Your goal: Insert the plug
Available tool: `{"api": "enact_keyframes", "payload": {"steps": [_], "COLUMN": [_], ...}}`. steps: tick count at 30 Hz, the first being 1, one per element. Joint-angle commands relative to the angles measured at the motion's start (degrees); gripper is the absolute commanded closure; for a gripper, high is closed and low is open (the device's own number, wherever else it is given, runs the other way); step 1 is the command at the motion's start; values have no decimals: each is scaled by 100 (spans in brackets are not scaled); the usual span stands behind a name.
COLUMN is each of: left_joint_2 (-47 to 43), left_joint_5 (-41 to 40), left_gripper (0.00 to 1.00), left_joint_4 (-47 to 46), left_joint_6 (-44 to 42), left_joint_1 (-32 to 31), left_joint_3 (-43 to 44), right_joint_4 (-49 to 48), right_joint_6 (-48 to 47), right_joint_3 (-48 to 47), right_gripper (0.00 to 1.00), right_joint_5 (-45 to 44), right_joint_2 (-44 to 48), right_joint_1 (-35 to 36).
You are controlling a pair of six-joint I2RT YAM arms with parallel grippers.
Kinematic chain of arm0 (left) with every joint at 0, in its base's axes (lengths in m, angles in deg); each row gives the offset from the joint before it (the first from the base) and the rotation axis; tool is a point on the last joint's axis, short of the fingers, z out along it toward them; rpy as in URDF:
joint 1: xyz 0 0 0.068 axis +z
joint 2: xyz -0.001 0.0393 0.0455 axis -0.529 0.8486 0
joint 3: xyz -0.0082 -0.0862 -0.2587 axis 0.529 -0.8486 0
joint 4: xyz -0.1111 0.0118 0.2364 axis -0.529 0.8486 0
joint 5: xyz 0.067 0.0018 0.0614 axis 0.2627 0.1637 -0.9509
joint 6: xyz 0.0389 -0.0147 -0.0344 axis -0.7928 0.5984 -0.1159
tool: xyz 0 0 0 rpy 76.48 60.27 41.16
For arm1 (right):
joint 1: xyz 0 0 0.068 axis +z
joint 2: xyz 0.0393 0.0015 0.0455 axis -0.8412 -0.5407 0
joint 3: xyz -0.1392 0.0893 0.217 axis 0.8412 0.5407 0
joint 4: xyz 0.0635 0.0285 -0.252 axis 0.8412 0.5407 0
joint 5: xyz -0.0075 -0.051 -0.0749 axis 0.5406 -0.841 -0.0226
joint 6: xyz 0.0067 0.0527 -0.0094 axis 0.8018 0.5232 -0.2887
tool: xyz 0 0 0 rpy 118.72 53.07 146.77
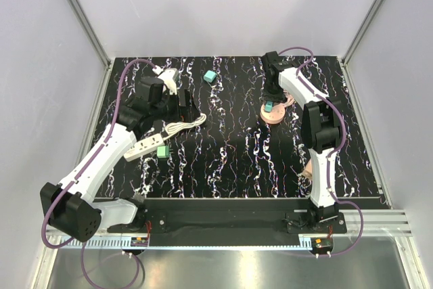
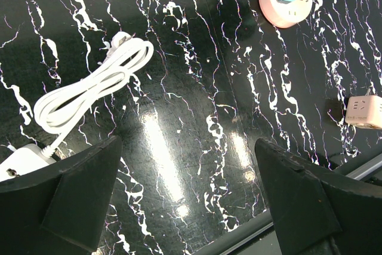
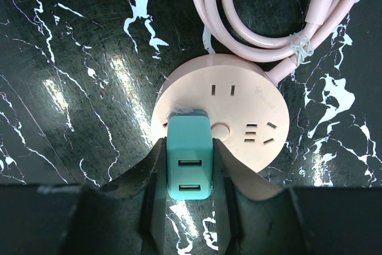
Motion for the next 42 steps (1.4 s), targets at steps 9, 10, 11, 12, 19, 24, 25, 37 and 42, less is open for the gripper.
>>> {"api": "enact_keyframes", "payload": {"steps": [9, 10, 11, 12, 19, 24, 25, 37, 42], "left_joint_2": [-179, -188, -188, -179, -162, -179, -162, -179, -188], "left_joint_5": [-9, -9, -9, -9, 44, 9, 18, 62, 70], "left_gripper": [1, 1, 1, 1, 1, 1, 1, 1, 1], "left_joint_4": [-259, -250, -259, -259, -268, -276, -276, -276, -294], "left_joint_6": [-6, -6, -6, -6, -6, -15, -6, -24, -24], "left_joint_1": [35, 35, 35, 35, 35, 35, 35, 44, 35], "left_joint_3": [-4, -4, -4, -4, -4, -12, -12, -12, -21], "right_joint_4": [560, 569, 587, 578, 657, 710, 701, 745, 806], "right_joint_6": [81, 89, 90, 90, 37, 19, -7, -183, -183], "right_joint_3": [10, -17, -17, -17, -289, -526, -622, -1221, -1239], "right_gripper": [100, 100, 100, 100, 100, 77, 73, 39, 33], "right_joint_5": [195, 169, 169, 151, -25, -94, -95, 46, 20], "right_joint_2": [-980, -989, -989, -971, -963, -866, -840, -567, -313], "right_joint_1": [126, 126, 126, 126, 126, 126, 126, 118, 109]}}
